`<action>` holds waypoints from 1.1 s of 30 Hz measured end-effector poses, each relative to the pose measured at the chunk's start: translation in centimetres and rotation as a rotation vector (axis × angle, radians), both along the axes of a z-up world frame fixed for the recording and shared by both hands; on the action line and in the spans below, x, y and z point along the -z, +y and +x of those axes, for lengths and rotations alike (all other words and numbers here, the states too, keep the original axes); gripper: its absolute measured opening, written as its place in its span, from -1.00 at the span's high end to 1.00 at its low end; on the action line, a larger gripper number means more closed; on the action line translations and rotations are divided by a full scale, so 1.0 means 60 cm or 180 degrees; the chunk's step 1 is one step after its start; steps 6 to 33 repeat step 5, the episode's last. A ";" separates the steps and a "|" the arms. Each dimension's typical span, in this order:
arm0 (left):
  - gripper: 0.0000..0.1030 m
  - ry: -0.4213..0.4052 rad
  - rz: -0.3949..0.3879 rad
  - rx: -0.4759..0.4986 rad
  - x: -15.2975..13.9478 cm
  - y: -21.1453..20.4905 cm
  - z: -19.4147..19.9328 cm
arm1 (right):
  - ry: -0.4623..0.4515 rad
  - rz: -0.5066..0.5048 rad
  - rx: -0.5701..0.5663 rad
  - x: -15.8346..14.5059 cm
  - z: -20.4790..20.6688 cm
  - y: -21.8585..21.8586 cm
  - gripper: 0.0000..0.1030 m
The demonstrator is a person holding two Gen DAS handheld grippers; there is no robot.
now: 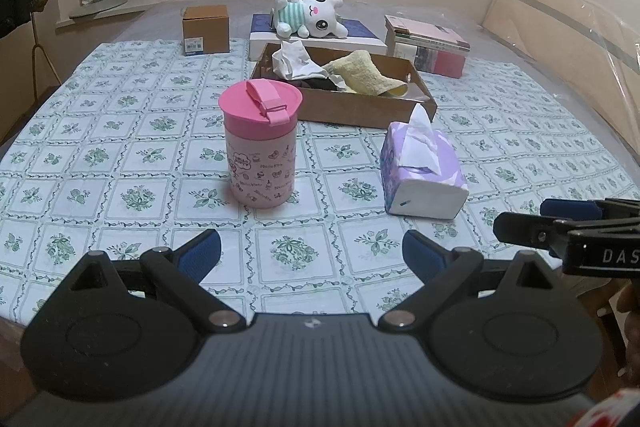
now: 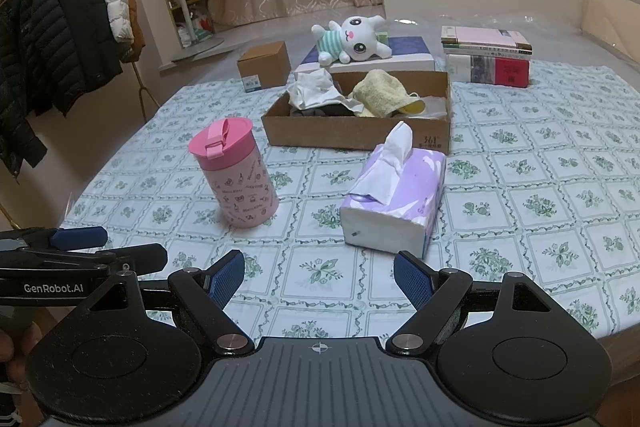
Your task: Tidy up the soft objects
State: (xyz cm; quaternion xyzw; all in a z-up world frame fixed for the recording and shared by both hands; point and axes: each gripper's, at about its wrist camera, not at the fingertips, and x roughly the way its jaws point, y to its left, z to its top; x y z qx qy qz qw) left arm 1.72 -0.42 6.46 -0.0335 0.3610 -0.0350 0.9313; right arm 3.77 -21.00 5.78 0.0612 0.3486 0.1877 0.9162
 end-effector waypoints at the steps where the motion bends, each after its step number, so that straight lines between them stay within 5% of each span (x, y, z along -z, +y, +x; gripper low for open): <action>1: -0.87 -0.0005 -0.0019 0.0007 0.000 0.002 -0.001 | 0.0001 0.0000 0.0000 0.000 0.000 0.000 -0.58; 33: -0.87 -0.0026 -0.0063 0.0040 0.000 0.003 -0.004 | 0.0003 0.0001 0.0001 0.000 0.000 0.000 -0.58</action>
